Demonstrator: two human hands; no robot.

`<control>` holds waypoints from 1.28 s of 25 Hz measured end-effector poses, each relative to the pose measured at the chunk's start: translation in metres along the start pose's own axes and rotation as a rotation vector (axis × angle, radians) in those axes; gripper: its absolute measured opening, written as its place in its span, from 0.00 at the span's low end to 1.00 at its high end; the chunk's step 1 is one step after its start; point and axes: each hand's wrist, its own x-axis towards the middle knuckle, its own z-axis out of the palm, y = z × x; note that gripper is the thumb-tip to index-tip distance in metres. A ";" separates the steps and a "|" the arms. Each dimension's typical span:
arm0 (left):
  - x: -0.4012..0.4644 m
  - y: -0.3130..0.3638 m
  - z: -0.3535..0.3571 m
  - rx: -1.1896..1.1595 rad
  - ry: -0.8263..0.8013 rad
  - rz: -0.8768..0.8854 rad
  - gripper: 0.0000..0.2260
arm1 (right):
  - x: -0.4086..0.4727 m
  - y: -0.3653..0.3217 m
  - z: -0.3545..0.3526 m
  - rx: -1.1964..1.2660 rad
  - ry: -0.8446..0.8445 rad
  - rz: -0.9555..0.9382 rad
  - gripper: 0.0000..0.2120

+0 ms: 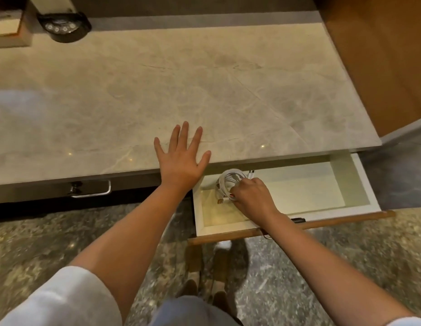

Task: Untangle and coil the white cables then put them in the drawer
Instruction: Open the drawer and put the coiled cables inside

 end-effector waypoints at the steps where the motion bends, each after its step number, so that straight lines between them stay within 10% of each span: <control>1: 0.000 0.000 0.000 0.001 0.006 0.001 0.27 | 0.006 -0.002 0.005 -0.018 0.009 -0.012 0.08; 17: 0.000 0.000 0.004 0.008 0.026 0.011 0.27 | 0.000 0.004 0.012 0.166 0.032 -0.135 0.07; 32: -0.001 0.000 0.003 -0.003 0.012 0.004 0.27 | -0.006 0.007 0.011 0.109 -0.107 0.014 0.33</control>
